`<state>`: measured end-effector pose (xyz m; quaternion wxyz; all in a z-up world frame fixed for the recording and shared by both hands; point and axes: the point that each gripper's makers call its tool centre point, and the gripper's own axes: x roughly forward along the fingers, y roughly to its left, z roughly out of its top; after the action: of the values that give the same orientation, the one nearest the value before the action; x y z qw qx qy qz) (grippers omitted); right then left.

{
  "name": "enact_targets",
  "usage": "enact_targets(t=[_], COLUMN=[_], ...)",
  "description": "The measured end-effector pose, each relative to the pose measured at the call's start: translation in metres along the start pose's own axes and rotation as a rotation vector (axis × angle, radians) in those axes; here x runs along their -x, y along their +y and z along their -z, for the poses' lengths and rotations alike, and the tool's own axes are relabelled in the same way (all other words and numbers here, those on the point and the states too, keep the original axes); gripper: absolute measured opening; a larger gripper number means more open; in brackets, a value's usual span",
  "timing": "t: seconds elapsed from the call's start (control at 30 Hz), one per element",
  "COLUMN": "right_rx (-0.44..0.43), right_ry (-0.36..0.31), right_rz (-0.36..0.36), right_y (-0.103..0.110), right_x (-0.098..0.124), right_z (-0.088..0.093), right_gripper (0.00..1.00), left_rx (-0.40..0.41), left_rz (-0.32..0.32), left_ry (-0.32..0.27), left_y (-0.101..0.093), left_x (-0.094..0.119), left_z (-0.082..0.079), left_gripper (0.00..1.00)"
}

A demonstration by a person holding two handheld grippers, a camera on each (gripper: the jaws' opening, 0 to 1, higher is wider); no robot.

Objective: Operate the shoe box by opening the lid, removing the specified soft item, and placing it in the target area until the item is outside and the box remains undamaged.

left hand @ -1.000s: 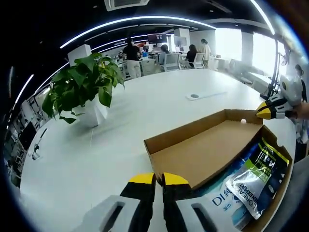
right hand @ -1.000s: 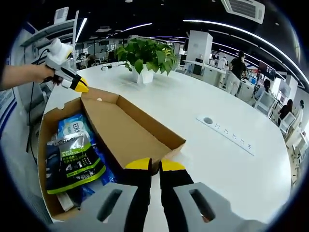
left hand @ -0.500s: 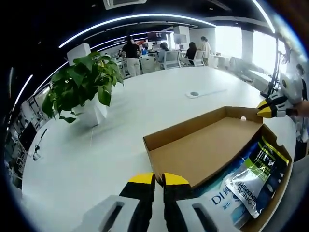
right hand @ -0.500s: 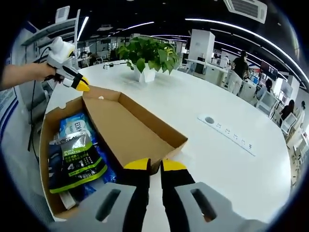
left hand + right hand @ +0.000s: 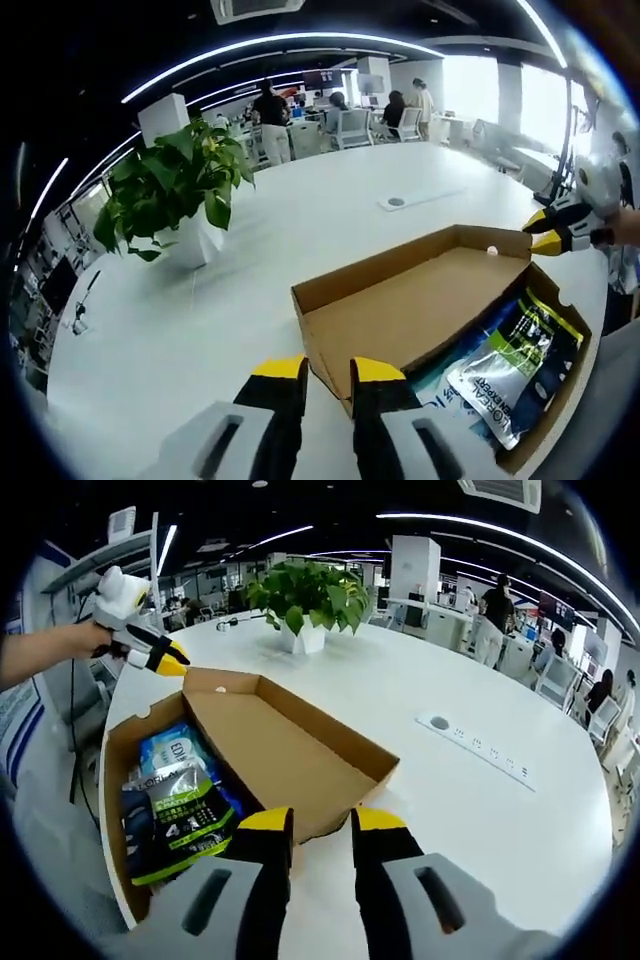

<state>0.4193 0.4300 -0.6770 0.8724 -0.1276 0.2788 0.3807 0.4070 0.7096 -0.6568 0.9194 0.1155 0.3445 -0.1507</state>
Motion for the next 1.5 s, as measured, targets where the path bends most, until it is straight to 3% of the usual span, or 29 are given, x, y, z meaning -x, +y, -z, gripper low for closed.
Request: enact_targets(t=[0.43,0.63,1.03,1.5], right_rx=[0.032,0.029,0.054,0.064], right_ry=[0.014,0.029,0.071,0.13], right_rz=[-0.037,-0.056,-0.13,-0.177], right_y=[0.018,0.027,0.06,0.066], right_x=[0.02,0.024,0.016,0.001], right_z=[0.002,0.005,0.013,0.019], right_gripper=[0.28,0.29,0.33,0.32], left_rx=[0.014,0.029,0.071,0.108], left_rz=[0.026,0.055,0.129,0.254], left_ry=[-0.008,0.016,0.05,0.116], left_y=[-0.026,-0.043,-0.075,-0.106], left_x=[0.024,0.029,0.034,0.035], left_z=[0.007,0.017,0.032,0.06], left_gripper=[0.22,0.22,0.22,0.23])
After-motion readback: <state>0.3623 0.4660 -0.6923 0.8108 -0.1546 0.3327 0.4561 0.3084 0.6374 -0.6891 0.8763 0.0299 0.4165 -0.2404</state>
